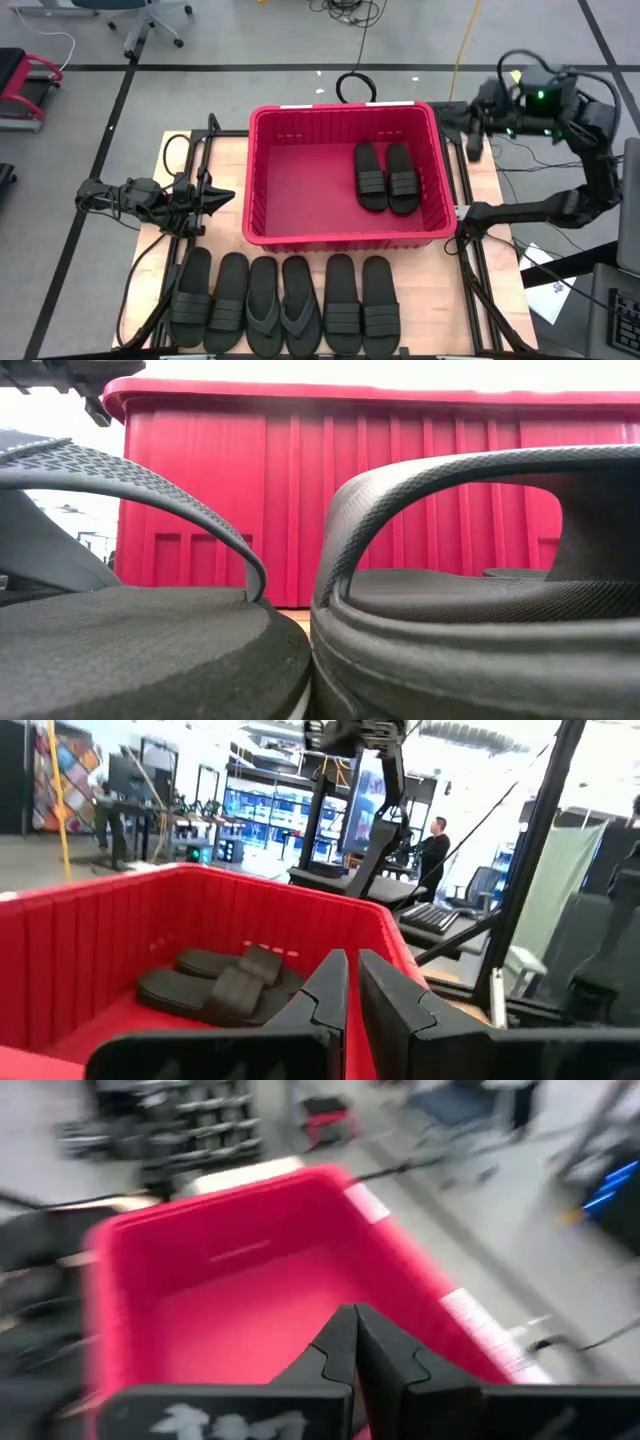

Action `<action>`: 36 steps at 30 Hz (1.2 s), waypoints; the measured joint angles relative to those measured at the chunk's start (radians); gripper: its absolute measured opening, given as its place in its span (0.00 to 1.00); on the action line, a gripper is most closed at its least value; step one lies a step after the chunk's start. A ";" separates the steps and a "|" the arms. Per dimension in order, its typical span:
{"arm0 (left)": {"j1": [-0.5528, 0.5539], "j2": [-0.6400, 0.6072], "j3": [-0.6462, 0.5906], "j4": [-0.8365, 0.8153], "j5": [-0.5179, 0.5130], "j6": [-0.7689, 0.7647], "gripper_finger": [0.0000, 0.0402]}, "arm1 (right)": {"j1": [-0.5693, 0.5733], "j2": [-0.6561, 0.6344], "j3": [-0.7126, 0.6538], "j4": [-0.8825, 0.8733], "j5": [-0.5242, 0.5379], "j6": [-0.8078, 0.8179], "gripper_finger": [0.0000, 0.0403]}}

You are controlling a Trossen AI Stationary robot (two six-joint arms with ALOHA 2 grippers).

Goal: Pick and place slides into bin
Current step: Adjust the red bin

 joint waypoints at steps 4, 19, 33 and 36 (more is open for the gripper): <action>0.000 0.000 0.000 -0.001 0.037 -0.090 0.06 | 0.088 -0.001 -0.023 -0.105 -0.095 0.079 0.00; -0.001 0.173 0.000 0.575 0.344 -0.139 0.06 | 0.284 0.000 -0.327 0.101 -0.260 -0.054 0.00; 0.000 0.192 0.000 0.884 0.231 -0.180 0.06 | 0.314 -0.015 -0.371 0.159 -0.260 -0.149 0.00; 0.000 0.192 0.000 0.888 0.206 -0.293 0.06 | 0.314 -0.023 -0.371 0.168 -0.260 -0.157 0.00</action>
